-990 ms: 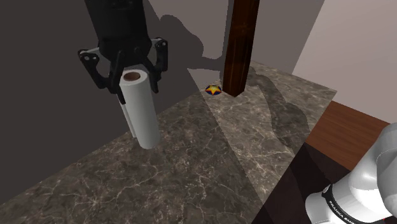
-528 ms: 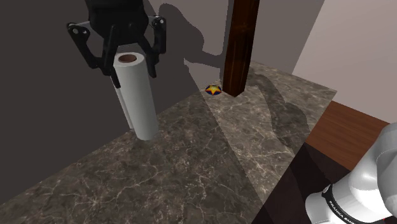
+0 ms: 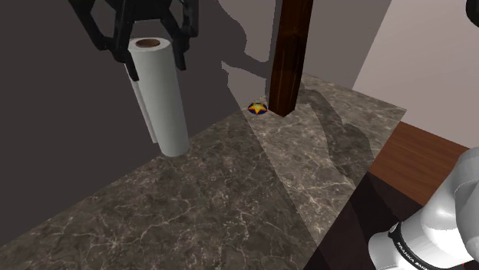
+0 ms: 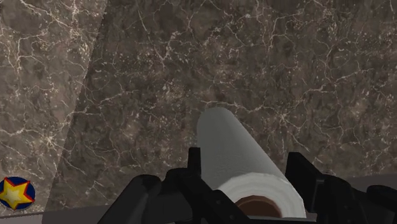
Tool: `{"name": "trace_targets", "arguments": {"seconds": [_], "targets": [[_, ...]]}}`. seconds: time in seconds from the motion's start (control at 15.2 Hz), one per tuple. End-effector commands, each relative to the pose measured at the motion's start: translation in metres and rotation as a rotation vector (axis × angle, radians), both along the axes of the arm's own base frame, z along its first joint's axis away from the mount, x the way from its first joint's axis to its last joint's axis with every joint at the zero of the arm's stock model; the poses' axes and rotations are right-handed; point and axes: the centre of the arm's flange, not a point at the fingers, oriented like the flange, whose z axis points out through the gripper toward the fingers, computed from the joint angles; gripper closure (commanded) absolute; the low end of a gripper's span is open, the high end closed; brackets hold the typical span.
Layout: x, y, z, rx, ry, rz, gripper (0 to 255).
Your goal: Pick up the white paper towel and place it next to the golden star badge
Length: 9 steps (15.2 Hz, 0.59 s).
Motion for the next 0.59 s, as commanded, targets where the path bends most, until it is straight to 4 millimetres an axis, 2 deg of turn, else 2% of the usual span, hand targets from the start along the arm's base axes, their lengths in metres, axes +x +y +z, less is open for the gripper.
{"name": "trace_targets", "arguments": {"seconds": [0.0, 0.53], "targets": [[0.002, -0.020, 0.003, 0.000, 0.000, 0.000, 255], [0.022, -0.124, 0.004, 0.000, 0.000, 0.000, 255]]}}
